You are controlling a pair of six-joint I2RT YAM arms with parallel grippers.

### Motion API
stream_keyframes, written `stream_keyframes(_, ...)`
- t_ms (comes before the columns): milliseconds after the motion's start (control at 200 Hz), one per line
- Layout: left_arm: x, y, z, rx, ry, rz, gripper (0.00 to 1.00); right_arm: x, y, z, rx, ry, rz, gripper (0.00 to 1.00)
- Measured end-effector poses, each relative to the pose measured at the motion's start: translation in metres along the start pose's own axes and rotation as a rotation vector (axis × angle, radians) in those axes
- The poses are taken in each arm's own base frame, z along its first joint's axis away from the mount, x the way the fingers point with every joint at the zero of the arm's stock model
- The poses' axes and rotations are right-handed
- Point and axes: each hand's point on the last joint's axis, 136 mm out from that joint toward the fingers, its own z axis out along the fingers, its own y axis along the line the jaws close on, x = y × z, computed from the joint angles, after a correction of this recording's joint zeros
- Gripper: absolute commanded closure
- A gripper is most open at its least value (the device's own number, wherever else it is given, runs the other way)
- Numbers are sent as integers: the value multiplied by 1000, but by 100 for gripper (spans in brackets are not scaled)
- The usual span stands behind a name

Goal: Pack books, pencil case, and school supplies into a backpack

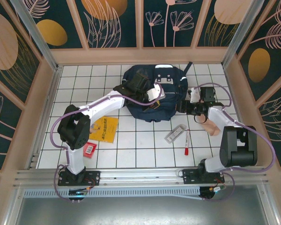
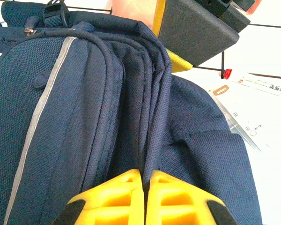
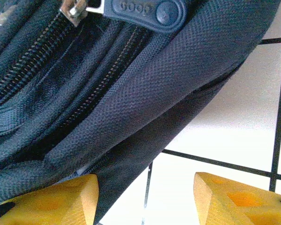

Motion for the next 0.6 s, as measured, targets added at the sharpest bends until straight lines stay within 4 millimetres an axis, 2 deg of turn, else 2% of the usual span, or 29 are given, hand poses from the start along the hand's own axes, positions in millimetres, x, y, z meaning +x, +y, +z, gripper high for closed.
stream_keyframes(85,0,0,0,0,0,0,100,-2,3,-2,4,5,-16,45)
stream_keyframes(230,0,0,0,0,0,-1,100,-6,14,-3,-13,-1,-48,53)
stream_keyframes(355,0,0,0,0,0,-8,100,-8,26,-1,-24,5,-83,54)
stream_keyframes(490,0,1,-1,2,-2,-20,100,-8,22,6,23,11,-80,53)
stream_keyframes(601,-2,1,-1,8,-13,-33,100,-10,17,10,68,-11,-73,61)
